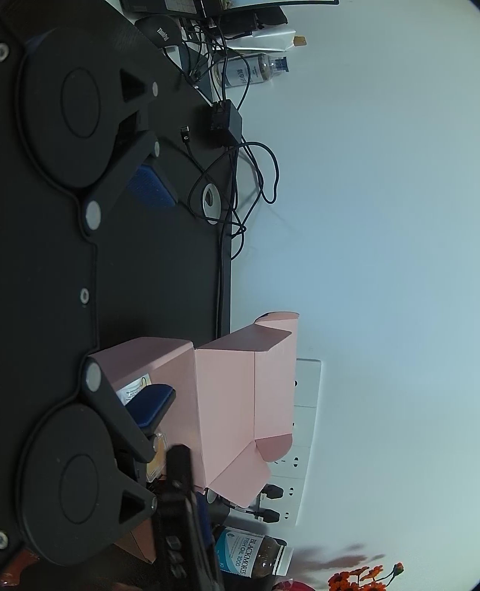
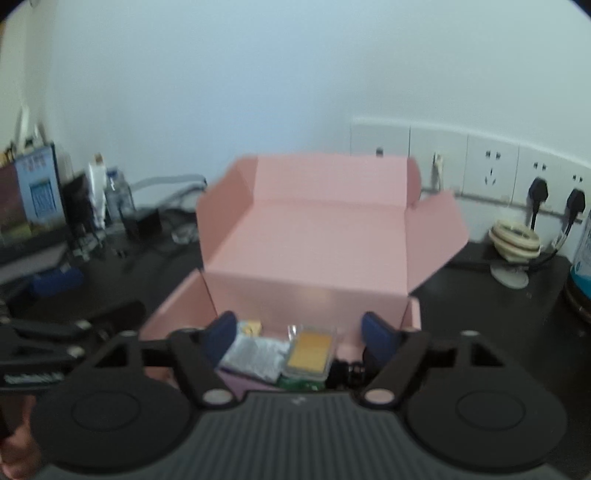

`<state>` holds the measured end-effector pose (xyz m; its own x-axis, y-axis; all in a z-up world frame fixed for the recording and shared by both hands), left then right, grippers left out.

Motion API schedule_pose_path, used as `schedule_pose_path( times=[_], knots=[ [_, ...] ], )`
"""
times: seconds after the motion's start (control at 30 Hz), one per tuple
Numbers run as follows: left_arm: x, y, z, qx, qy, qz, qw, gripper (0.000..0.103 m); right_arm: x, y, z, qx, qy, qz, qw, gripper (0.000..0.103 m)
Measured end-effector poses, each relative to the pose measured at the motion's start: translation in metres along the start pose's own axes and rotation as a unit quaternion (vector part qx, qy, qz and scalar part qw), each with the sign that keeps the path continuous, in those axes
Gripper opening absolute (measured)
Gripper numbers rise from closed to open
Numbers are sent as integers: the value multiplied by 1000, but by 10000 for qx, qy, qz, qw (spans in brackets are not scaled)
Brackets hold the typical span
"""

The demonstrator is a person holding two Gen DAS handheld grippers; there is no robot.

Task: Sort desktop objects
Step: 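Withdraw the right tool up and away from the box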

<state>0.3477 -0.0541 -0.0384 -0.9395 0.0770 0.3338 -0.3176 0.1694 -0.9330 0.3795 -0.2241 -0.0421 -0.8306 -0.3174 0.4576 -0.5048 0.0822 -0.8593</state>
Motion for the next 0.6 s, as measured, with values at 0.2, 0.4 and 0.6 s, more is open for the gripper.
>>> schedule_pose_path(
  times=[0.2,0.4,0.6],
  knots=[
    [0,0,1,-13,23,3,10000,103,23,-4,7,-273,-303,308,9987,102],
    [0,1,0,-9,33,2,10000,103,43,2,16,-370,-459,477,9971,102],
    [2,1,3,-90,39,53,9999,103,65,23,25,-338,-735,744,9939,102]
  ],
)
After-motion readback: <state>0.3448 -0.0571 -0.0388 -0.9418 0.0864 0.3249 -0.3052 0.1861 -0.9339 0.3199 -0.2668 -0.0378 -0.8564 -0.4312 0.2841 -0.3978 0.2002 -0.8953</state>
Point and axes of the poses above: each gripper's, at about its wrist camera, not at the fingertips, and x roughly against the way its jaws point, z to its right, y to its underside, the point moved 10 cm from there along -x, roughly the way its jaws point, and after that the axes turned 9 degrees about -x, right-handed, at the moved point
